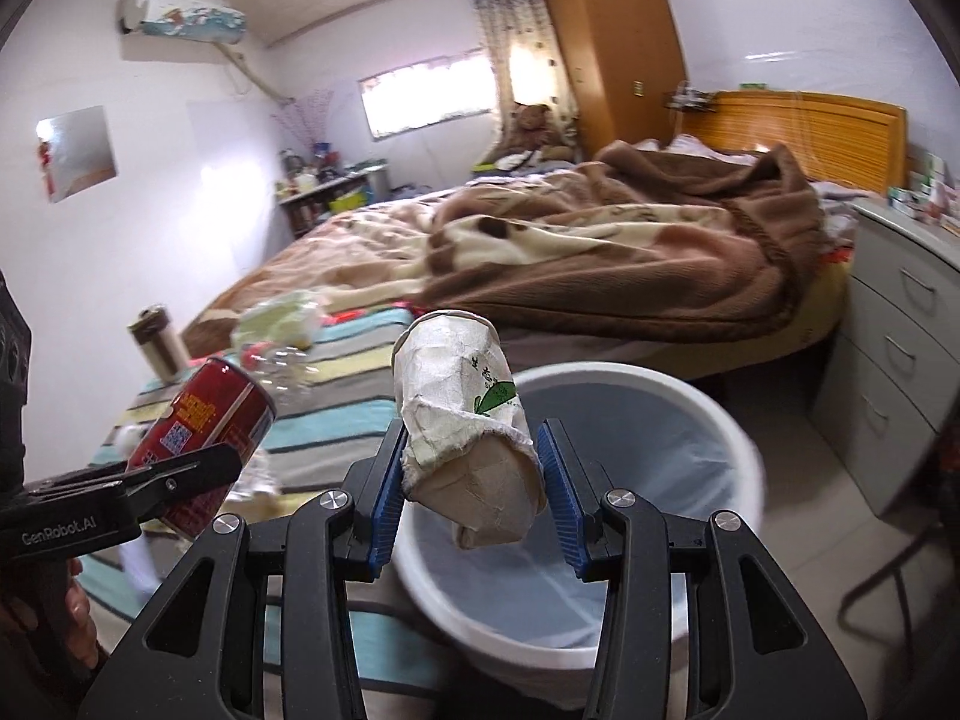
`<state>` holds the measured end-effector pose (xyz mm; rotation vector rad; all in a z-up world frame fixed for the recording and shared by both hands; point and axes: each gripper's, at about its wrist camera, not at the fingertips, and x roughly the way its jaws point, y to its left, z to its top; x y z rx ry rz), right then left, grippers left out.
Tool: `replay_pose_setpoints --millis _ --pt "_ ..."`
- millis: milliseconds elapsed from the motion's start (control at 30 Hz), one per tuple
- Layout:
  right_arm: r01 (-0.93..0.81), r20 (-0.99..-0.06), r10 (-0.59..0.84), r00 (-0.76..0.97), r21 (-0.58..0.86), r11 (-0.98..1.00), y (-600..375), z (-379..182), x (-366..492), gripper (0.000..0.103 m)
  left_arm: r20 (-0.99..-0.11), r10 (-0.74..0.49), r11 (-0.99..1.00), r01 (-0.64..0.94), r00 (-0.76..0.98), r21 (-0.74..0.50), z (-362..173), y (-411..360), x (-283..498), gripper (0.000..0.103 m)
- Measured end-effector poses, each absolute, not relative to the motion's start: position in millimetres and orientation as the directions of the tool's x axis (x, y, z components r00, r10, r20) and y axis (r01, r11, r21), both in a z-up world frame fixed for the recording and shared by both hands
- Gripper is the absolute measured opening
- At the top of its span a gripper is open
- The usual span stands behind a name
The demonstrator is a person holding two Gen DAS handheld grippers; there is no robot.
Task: Collect trash
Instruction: 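Carry both held items over the white bin and open both tools to drop them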
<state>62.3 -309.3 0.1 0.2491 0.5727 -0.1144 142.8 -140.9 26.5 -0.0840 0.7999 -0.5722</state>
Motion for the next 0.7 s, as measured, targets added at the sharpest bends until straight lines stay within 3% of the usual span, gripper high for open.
replay_pose_setpoints --millis 533,700 --pt "0.296 -0.655 -0.12 0.746 0.164 0.941 -356.5 -32.0 61.9 0.045 -0.727 -0.517 0.799 0.559 0.453 -0.219 -7.6 -239.1 152.2 0.052" --pt "0.324 -0.673 -0.147 0.725 0.144 0.935 -361.2 -33.2 60.9 0.051 -0.74 -0.517 0.795 0.563 0.43 -0.227 -17.4 -251.5 160.4 0.052"
